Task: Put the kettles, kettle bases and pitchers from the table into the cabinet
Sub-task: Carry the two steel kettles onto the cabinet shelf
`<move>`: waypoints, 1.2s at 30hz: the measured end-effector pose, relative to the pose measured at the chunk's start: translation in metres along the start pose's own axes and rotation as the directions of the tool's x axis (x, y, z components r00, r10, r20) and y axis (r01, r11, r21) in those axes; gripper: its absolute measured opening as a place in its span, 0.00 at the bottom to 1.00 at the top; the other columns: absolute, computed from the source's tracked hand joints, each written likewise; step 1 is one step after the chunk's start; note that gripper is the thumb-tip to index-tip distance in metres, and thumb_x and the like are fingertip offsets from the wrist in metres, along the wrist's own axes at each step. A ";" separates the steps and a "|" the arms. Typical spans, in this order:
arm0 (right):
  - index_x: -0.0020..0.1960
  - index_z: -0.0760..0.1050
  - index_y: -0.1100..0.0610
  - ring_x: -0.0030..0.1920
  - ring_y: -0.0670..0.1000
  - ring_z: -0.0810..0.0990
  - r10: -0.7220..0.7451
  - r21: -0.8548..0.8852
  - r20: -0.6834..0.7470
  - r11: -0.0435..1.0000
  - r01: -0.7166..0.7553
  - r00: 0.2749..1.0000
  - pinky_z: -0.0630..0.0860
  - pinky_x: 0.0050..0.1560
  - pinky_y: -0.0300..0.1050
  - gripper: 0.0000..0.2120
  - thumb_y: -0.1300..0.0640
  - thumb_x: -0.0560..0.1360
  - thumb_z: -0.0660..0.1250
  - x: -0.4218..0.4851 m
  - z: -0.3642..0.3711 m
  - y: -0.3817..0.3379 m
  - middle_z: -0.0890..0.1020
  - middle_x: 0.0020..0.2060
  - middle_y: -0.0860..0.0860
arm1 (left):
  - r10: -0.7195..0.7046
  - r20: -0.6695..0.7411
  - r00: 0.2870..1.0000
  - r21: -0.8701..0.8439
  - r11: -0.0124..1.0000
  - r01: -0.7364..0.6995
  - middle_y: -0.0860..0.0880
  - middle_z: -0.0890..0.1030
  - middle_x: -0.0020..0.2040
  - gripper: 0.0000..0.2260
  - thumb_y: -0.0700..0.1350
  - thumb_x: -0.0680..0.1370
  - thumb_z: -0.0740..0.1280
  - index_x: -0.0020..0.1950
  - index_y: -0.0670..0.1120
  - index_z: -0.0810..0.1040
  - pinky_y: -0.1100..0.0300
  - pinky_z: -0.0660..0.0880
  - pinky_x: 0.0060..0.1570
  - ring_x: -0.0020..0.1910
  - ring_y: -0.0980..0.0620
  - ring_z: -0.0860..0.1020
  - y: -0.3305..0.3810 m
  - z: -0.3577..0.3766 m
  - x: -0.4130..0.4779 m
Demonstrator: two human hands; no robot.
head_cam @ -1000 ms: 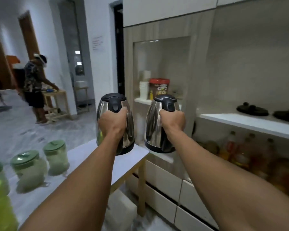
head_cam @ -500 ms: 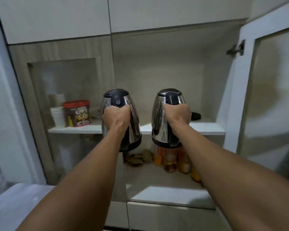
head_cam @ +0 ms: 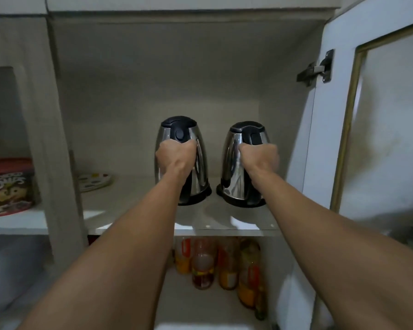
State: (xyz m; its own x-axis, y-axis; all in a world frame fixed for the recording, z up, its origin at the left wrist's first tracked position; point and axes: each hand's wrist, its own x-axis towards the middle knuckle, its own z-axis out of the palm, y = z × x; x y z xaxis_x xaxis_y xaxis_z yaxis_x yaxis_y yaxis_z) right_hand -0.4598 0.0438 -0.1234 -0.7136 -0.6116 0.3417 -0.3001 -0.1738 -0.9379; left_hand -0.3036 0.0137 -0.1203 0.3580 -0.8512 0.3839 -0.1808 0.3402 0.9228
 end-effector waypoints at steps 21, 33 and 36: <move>0.35 0.67 0.57 0.34 0.53 0.75 0.106 -0.076 0.046 0.992 -0.102 0.993 0.75 0.39 0.44 0.14 0.52 0.72 0.69 0.148 0.108 0.072 0.75 0.35 0.51 | -0.076 0.062 0.995 0.095 0.993 0.070 0.42 0.84 0.40 0.16 0.52 0.69 0.67 0.45 0.40 0.82 0.49 0.84 0.43 0.39 0.41 0.84 -0.086 0.118 0.134; 0.42 0.75 0.60 0.41 0.57 0.83 0.130 -0.106 0.102 0.987 -0.119 0.986 0.81 0.39 0.47 0.11 0.51 0.70 0.68 0.146 0.127 0.074 0.81 0.41 0.54 | -0.107 0.103 0.989 0.131 0.987 0.093 0.41 0.83 0.37 0.11 0.46 0.71 0.68 0.45 0.38 0.80 0.54 0.82 0.36 0.29 0.45 0.79 -0.093 0.122 0.154; 0.36 0.69 0.58 0.36 0.55 0.80 0.137 -0.133 0.107 0.984 -0.122 0.985 0.75 0.34 0.42 0.11 0.53 0.72 0.67 0.143 0.126 0.071 0.78 0.35 0.52 | -0.106 0.100 0.989 0.144 0.985 0.091 0.42 0.81 0.33 0.08 0.45 0.71 0.68 0.38 0.40 0.78 0.57 0.80 0.33 0.25 0.46 0.77 -0.093 0.116 0.153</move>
State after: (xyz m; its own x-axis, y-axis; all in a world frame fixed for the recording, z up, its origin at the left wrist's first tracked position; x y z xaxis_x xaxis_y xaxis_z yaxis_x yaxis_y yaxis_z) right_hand -0.5038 -0.1531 -0.1490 -0.6758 -0.7088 0.2020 -0.2926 0.0065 -0.9562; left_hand -0.3382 -0.1943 -0.1516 0.2815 -0.9183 0.2785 -0.2777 0.1998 0.9397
